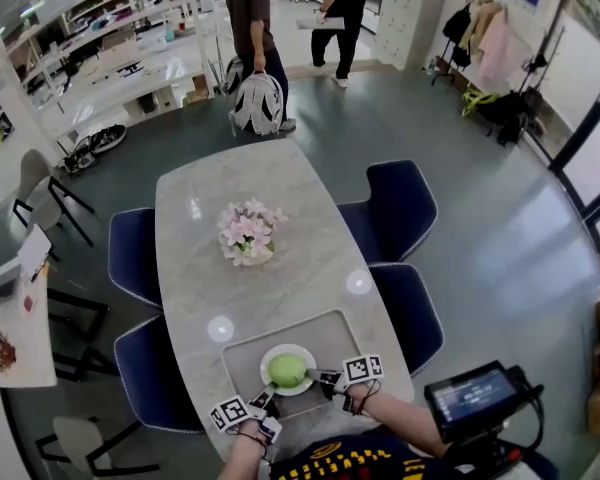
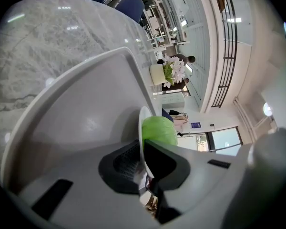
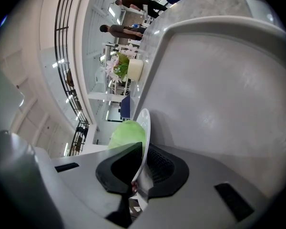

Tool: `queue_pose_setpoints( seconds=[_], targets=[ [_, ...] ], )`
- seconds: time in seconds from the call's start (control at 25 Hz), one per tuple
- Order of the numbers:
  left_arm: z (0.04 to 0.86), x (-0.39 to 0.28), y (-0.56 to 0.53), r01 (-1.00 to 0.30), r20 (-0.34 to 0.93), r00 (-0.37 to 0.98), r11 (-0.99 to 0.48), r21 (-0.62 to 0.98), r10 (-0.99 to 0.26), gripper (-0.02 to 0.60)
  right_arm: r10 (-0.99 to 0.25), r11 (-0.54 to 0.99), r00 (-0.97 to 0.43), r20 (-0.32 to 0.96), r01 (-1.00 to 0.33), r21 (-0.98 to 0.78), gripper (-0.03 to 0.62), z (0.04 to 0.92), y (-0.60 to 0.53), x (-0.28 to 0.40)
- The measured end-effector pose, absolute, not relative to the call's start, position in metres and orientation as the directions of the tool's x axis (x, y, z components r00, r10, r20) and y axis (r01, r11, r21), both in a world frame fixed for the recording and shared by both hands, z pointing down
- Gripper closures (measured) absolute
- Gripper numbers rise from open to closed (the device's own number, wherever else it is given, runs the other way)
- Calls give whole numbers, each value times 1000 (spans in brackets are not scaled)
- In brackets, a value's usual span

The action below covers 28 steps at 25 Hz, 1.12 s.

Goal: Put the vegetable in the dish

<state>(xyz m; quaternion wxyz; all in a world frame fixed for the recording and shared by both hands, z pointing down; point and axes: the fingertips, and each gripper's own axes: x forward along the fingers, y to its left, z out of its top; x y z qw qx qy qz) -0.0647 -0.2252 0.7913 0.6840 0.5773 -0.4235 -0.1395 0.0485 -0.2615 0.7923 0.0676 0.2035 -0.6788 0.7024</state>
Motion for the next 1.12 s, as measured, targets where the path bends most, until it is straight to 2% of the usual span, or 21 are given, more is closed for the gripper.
queue_pose_setpoints(
  seconds=[0.48, 0.72, 0.92, 1.12],
  targets=[
    [804, -67, -225, -314, 458, 586, 333, 889, -669, 561, -152, -75, -892, 426, -419, -905, 574, 801, -265, 47],
    [803, -64, -225, -276, 460, 576, 369, 887, -675, 561, -137, -72, -897, 420, -414, -907, 576, 804, -266, 44],
    [804, -64, -224, -280, 490, 569, 405, 871, -660, 560, -123, -79, -873, 472, -465, -882, 574, 805, -263, 46],
    [809, -67, -222, -340, 541, 556, 421, 841, -631, 555, -104, -47, -838, 535, -534, -844, 559, 806, -263, 46]
  ],
)
